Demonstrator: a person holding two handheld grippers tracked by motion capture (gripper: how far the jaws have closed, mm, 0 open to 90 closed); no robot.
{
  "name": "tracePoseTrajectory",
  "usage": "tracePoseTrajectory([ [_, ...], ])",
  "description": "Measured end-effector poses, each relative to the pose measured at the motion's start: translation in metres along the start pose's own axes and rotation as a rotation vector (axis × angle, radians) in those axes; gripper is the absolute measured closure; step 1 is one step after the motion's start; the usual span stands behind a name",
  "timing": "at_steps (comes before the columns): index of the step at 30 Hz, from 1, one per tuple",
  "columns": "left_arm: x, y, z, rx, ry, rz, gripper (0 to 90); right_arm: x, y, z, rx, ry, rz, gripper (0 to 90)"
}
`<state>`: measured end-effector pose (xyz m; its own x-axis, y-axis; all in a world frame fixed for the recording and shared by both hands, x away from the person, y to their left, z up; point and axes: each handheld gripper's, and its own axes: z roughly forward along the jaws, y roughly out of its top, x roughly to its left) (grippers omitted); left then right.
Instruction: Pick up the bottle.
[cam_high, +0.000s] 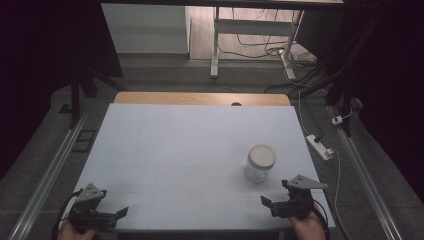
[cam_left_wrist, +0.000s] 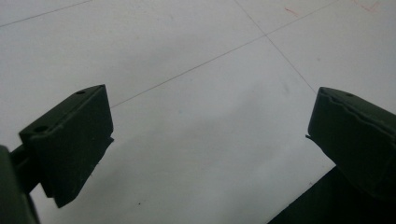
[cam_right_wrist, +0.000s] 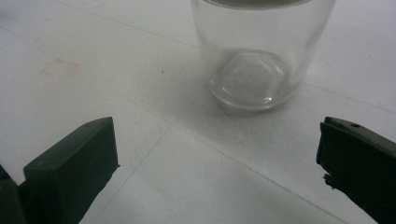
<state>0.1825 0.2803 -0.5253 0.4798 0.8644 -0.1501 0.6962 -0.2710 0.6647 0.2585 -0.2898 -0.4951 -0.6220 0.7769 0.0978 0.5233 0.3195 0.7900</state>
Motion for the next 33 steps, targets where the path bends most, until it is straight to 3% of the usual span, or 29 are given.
tracePoseTrajectory([
  [6, 0.0, 0.0, 0.0, 0.0, -0.001, 0.0, 1.0, 0.0, 0.004, 0.004, -0.025, 0.008, -0.022, 0.0],
  [17, 0.0, 0.0, 0.001, 0.006, -0.005, 0.002, 1.1, -0.003, 0.011, 0.013, -0.02, -0.002, 0.021, 0.0],
  [23, 0.0, 0.0, 0.001, 0.008, -0.007, 0.002, 1.1, -0.006, 0.015, 0.017, 0.004, -0.044, 0.027, 0.0],
  [33, 0.0, 0.001, 0.001, 0.009, -0.008, 0.001, 1.1, -0.007, 0.023, 0.029, 0.021, -0.076, -0.019, 0.0],
])
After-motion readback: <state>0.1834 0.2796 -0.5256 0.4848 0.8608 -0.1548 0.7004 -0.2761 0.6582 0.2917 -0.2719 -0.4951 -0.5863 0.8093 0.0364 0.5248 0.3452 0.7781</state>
